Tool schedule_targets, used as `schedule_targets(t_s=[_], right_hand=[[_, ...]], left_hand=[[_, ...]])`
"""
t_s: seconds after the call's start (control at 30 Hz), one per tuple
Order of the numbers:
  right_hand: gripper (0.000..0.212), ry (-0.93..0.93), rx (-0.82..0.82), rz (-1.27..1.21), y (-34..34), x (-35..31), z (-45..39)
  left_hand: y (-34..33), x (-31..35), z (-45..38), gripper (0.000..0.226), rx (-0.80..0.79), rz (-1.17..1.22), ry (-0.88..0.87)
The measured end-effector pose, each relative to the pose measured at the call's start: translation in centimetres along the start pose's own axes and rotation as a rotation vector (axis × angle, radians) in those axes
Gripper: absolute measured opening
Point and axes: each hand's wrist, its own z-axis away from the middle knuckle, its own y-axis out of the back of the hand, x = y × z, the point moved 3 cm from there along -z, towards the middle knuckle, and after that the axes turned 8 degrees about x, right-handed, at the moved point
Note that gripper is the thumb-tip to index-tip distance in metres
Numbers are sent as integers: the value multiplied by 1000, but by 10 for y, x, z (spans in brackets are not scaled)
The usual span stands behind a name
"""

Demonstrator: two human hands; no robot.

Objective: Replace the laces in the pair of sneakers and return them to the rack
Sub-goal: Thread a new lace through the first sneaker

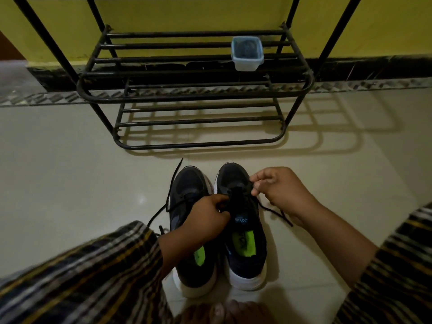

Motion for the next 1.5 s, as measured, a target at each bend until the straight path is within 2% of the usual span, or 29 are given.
schedule_targets(t_s=[0.13, 0.3, 0.5, 0.8, 1.0, 1.13, 1.27, 1.5], right_hand=[[20, 7, 9, 19, -10, 14, -5], [8, 126, 59, 262, -30, 21, -5], [12, 210, 53, 458, -44, 22, -5], [16, 287, 36, 583, -50, 19, -3], [15, 335, 58, 542, -48, 20, -2], [18, 386, 21, 682, -49, 20, -1], [20, 405, 8, 713, -50, 19, -1], [12, 334, 45, 495, -47, 20, -7]], left_hand=[[0, -7, -1, 36, -24, 145, 59], [-1, -11, -1, 36, -67, 296, 121], [0, -16, -4, 42, -103, 344, 163], [0, -16, -4, 39, -106, 386, 175], [1, -16, -4, 41, -98, 426, 195], [1, -16, -3, 42, -100, 432, 193], [1, -16, -3, 42, -100, 443, 191], [0, -14, -2, 42, -99, 471, 204]])
